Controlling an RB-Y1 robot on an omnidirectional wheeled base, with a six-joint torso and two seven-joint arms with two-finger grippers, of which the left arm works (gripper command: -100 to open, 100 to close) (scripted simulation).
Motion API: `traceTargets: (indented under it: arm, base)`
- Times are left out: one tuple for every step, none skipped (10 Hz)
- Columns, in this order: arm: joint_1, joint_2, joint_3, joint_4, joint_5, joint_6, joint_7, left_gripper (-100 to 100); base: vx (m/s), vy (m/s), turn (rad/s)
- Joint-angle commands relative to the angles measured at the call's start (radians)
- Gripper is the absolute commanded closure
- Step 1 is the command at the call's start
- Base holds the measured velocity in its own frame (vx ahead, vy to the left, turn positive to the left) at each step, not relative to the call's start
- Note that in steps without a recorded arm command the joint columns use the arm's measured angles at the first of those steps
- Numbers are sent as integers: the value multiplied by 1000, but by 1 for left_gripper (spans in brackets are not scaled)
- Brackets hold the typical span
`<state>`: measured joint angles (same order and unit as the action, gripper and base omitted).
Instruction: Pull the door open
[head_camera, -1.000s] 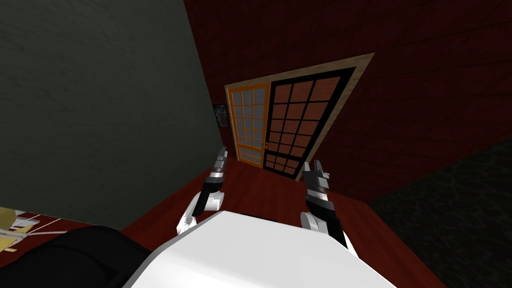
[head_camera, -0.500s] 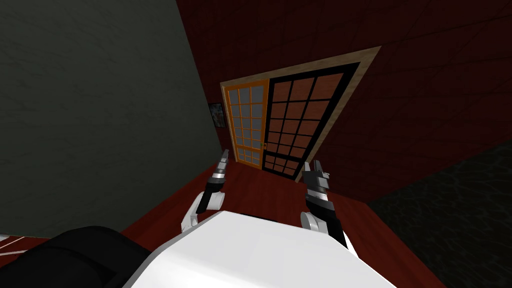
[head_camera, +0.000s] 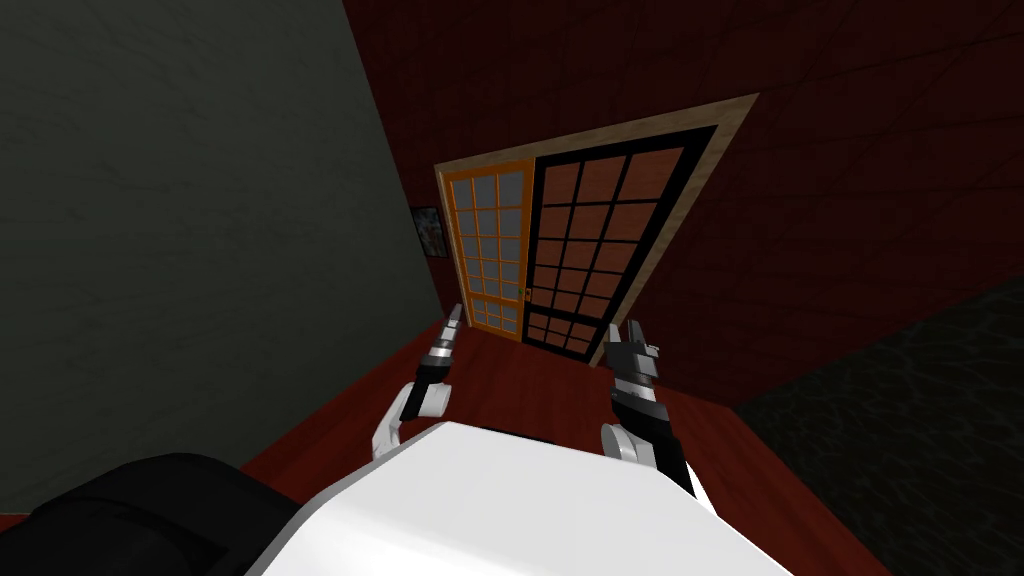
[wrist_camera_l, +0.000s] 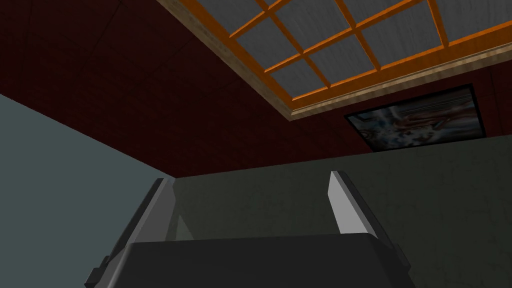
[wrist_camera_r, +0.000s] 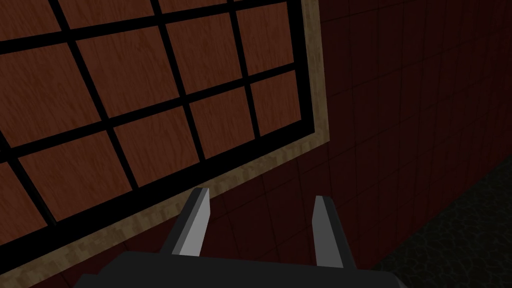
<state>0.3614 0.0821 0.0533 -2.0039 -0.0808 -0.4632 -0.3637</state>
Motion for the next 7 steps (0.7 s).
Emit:
traceTargets:
  arm:
    - [-11, 1, 3, 34, -4, -8, -32, -100]
    - [-19, 3, 5, 58, -6, -14, -50, -100]
    - [-27, 5, 8, 82, -7, -21, -69, -100]
    - [-35, 6, 11, 108, -9, -28, -89, -100]
    - [-44, 7, 14, 135, -11, -35, -109, -100]
    - [-52, 9, 17, 161, -13, -42, -129, -100]
    - [-61, 10, 20, 187, -15, -49, -150, -100]
  base:
    - [106, -2, -38]
    - [103, -10, -41]
    - [88, -9, -52]
    - [84, -10, -51]
    - [100, -17, -37]
    - [99, -7, -42]
    - [87, 4, -57]
